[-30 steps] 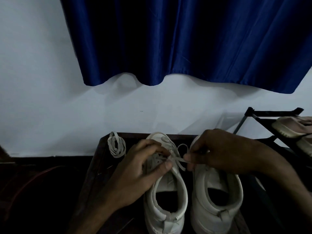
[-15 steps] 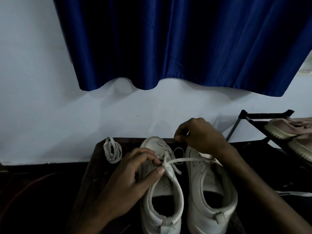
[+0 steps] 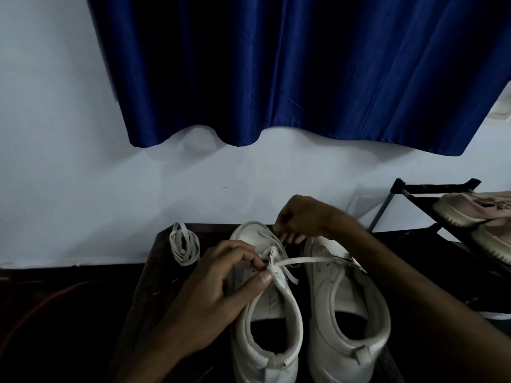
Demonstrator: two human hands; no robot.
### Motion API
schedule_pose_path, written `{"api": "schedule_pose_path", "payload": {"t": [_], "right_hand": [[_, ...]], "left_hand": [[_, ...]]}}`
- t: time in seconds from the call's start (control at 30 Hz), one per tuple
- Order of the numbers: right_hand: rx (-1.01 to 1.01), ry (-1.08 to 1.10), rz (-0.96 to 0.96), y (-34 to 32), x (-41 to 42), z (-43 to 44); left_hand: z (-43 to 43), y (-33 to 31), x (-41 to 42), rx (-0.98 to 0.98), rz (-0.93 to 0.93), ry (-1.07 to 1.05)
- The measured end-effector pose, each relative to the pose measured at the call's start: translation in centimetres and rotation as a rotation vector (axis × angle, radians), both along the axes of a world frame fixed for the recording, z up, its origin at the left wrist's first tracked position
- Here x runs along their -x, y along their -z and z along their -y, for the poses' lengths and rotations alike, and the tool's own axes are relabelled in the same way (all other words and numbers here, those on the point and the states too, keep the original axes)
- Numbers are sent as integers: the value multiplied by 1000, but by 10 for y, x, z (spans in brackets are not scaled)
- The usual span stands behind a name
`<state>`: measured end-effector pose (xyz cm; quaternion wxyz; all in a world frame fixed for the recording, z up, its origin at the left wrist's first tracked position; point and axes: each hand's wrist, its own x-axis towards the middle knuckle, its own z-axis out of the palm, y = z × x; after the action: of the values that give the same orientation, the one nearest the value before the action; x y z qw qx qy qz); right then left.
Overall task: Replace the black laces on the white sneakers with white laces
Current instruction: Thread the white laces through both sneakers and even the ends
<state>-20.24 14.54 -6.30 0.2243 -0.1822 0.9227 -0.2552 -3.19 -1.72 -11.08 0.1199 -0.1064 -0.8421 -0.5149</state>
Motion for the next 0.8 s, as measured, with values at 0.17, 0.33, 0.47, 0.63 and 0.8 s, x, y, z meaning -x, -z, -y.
{"api": "schedule_pose_path", "payload": {"t": [0.17, 0.33, 0.47, 0.63, 0.8], "right_hand": [[-311, -195, -245, 2, -1, -3], [-442, -366, -276, 5, -1, 1], [-301, -216, -392, -4, 0, -6], [329, 145, -263, -45, -21, -23], [731, 171, -126, -52, -57, -16]], "left_hand": [[1, -1, -1, 40, -7, -3], [1, -1, 0, 36, -14, -2], [1, -2, -1, 9, 0, 16], [6, -5, 10, -241, 85, -65], [1, -25, 36, -347, -4, -173]]}}
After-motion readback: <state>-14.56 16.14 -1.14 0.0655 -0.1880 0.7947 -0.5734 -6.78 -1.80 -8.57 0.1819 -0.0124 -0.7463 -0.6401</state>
